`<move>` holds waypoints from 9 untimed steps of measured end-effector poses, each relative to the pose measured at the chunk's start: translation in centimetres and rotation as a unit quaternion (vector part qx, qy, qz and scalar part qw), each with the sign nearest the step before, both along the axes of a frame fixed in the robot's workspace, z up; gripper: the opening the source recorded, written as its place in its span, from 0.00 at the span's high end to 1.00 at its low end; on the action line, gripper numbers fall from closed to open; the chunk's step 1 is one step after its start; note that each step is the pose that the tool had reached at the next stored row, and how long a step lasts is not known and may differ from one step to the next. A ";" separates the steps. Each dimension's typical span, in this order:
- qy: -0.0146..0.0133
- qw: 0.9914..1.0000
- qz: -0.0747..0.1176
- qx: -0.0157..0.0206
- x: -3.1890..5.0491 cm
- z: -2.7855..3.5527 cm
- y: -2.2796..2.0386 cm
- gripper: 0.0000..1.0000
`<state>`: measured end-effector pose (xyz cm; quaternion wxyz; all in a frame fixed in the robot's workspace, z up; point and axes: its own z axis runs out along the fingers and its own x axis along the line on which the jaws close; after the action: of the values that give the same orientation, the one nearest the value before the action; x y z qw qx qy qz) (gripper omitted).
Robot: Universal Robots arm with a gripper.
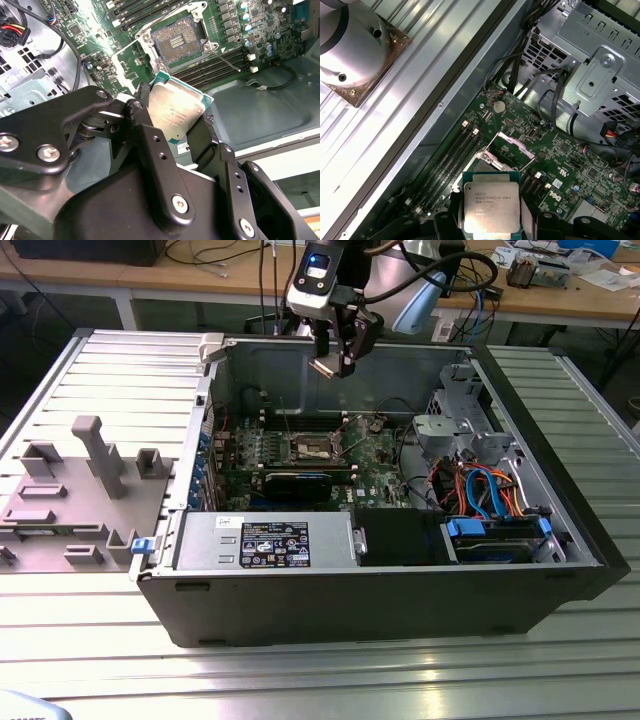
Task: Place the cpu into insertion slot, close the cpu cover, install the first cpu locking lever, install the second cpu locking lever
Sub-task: 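Place the cpu into insertion slot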
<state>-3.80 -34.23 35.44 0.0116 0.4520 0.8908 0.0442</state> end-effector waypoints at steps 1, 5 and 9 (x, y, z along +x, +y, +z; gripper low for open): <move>0.000 1.000 0.000 0.000 0.00 0.00 0.00 0.45; 0.000 1.000 -0.002 0.000 0.00 0.00 0.00 0.45; 0.000 1.000 -0.003 0.000 0.00 0.00 0.00 0.45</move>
<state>-3.80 -34.23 35.44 0.0117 0.4551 0.8893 0.0441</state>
